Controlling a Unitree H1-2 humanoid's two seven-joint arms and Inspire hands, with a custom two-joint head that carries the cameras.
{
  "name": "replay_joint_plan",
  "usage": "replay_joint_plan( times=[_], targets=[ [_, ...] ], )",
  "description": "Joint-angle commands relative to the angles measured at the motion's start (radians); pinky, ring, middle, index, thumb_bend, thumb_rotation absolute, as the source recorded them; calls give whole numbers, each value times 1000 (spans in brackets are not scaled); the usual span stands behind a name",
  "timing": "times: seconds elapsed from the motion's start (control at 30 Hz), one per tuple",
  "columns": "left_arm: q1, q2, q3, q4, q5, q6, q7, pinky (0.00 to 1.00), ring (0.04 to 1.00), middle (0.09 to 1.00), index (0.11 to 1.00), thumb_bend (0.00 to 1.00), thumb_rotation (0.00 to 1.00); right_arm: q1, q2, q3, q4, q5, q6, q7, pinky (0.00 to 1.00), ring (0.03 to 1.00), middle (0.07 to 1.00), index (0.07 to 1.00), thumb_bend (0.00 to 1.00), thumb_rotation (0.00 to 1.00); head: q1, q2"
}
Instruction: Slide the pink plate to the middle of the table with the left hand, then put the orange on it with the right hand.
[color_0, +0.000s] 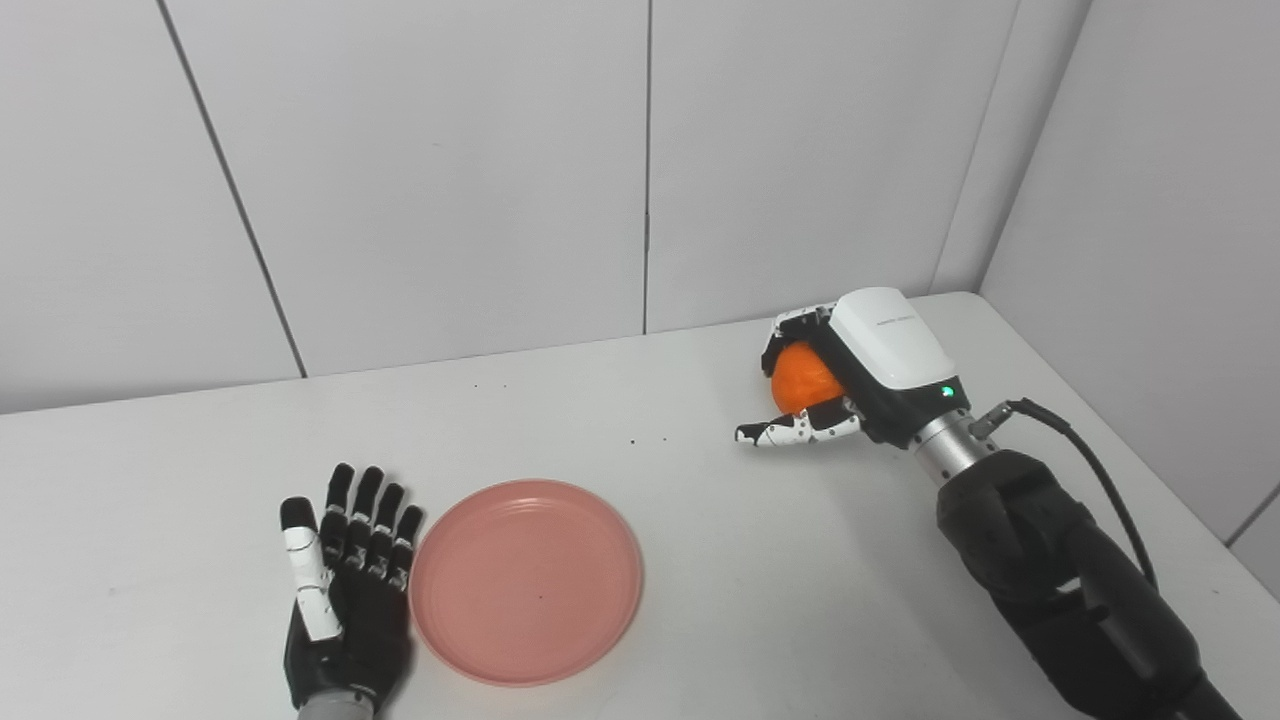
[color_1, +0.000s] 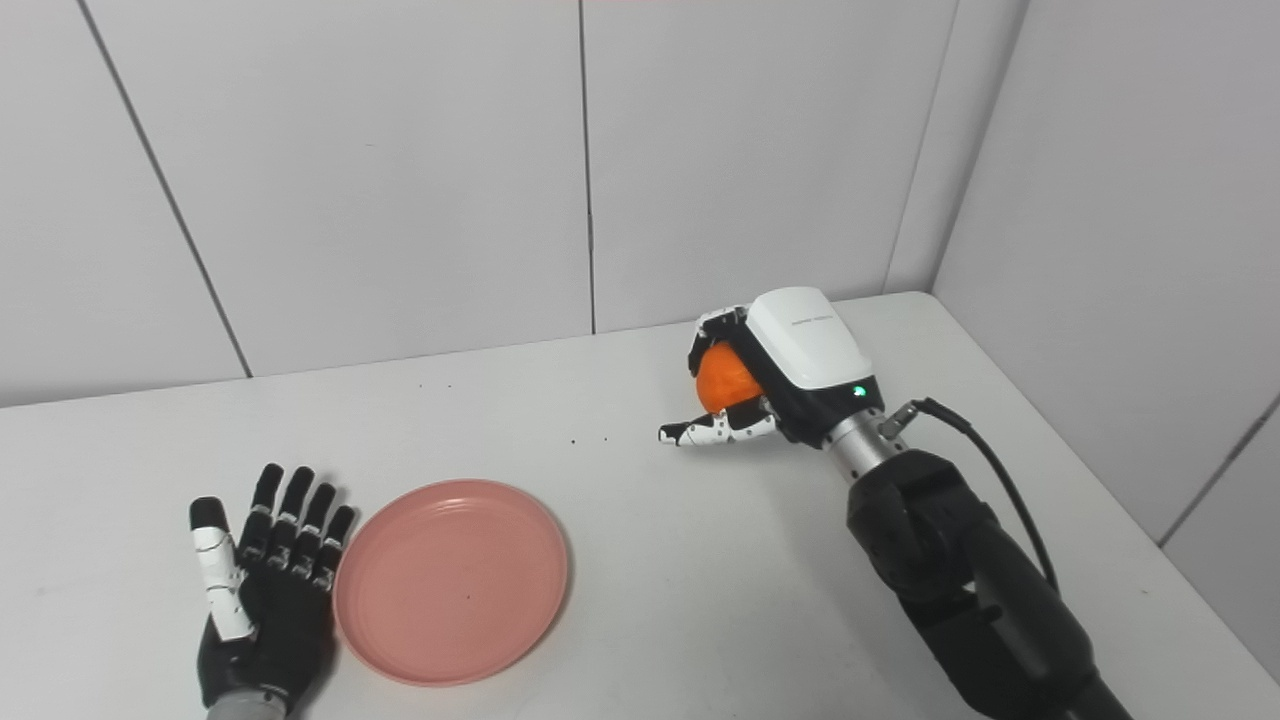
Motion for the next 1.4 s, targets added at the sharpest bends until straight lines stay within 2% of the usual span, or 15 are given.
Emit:
replay_joint_plan(
  times=[0.0, 0.2, 0.33, 0.47, 0.53, 0.63, 0.77, 0.83, 0.93, 1.0, 1.03, 1.07, 1.23, 1.37],
  targets=[
    [65, -33, -9, 72, 41, 39, 47, 1000, 989, 986, 1000, 861, 762, -63, -4, -14, -13, 6, -52, -16, 142, 189, 260, 307, 590, 337, 25, 3],
    [72, -48, -38, 77, 68, 18, 55, 1000, 985, 989, 1000, 860, 785, -115, 26, 6, -11, 5, -71, 2, 140, 185, 257, 317, 592, 349, 89, 11],
    [74, -55, -47, 77, 76, 11, 58, 1000, 992, 991, 1000, 851, 794, -153, 51, 26, -13, 12, -91, 15, 155, 203, 272, 341, 587, 336, 94, 12],
    [76, -58, -53, 72, 81, 12, 60, 1000, 983, 995, 1000, 847, 806, -188, 95, 40, -26, 39, -72, 54, 171, 219, 283, 329, 581, 362, 95, 13],
    [75, -61, -55, 68, 79, 14, 63, 1000, 986, 996, 1000, 848, 801, -202, 126, 44, -31, 57, -65, 68, 148, 194, 265, 334, 596, 274, 98, 14],
    [74, -64, -57, 65, 78, 14, 67, 1000, 989, 998, 1000, 853, 795, -218, 164, 56, -37, 50, -67, 80, 122, 164, 233, 292, 597, 283, 99, 15],
    [74, -64, -57, 58, 75, 19, 76, 1000, 990, 994, 1000, 848, 802, -222, 208, 63, -54, 81, -66, 102, 127, 172, 250, 369, 578, 262, 94, 20],
    [74, -63, -58, 55, 74, 22, 79, 1000, 990, 994, 1000, 850, 803, -219, 228, 69, -67, 73, -58, 111, 126, 171, 248, 355, 576, 265, 89, 24],
    [75, -59, -61, 53, 73, 24, 80, 1000, 989, 991, 1000, 859, 792, -210, 256, 84, -84, 54, -46, 128, 111, 155, 227, 276, 584, 298, 81, 25],
    [76, -56, -62, 51, 73, 26, 81, 998, 987, 987, 1000, 862, 796, -203, 267, 94, -86, 50, -53, 133, 131, 179, 248, 291, 591, 308, 78, 26],
    [77, -56, -62, 51, 73, 26, 81, 1000, 988, 989, 1000, 861, 798, -199, 272, 98, -86, 51, -58, 135, 186, 231, 297, 353, 587, 322, 78, 26],
    [77, -56, -62, 50, 71, 27, 83, 998, 987, 988, 1000, 860, 799, -195, 276, 109, -87, 45, -64, 140, 192, 238, 304, 368, 585, 326, 77, 27],
    [75, -59, -56, 49, 63, 32, 87, 992, 987, 986, 1000, 860, 792, -184, 283, 151, -68, 43, -104, 149, 169, 213, 275, 333, 578, 310, 73, 30],
    [78, -59, -60, 46, 66, 33, 87, 990, 979, 978, 1000, 868, 782, -170, 289, 200, -46, 19, -112, 168, 178, 229, 295, 342, 589, 328, 73, 30]
  ],
)
